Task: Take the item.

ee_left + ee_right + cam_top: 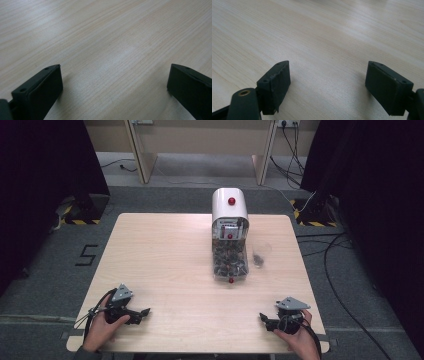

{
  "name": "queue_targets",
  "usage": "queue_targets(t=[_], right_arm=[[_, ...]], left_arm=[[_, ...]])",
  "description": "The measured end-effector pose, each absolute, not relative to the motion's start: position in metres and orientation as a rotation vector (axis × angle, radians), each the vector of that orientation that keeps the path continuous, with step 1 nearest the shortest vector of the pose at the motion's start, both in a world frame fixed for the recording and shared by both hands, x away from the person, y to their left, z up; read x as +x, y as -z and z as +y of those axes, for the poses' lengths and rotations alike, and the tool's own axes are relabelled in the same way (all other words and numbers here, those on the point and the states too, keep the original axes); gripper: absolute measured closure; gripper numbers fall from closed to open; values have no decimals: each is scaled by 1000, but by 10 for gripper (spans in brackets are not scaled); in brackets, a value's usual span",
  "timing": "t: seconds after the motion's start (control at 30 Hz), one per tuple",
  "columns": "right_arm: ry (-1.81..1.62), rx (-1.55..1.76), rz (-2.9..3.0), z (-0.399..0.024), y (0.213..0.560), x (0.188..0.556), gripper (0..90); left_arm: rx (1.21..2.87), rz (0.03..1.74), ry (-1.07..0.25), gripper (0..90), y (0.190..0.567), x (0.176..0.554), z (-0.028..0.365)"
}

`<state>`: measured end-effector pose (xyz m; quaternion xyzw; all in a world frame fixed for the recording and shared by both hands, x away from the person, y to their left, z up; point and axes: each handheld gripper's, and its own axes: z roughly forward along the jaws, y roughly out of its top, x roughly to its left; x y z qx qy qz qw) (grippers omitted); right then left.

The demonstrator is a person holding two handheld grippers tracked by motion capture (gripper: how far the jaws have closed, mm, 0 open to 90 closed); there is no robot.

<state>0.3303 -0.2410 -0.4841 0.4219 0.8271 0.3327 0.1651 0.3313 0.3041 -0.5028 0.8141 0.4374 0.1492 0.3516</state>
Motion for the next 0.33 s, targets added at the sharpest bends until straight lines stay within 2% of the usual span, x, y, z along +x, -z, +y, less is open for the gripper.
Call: queue_targets(t=[0.33], right_arm=[[-952,1201,2365,-240,484,330,193]], left_arm=[[2107,1132,-386,0,503,331,304]])
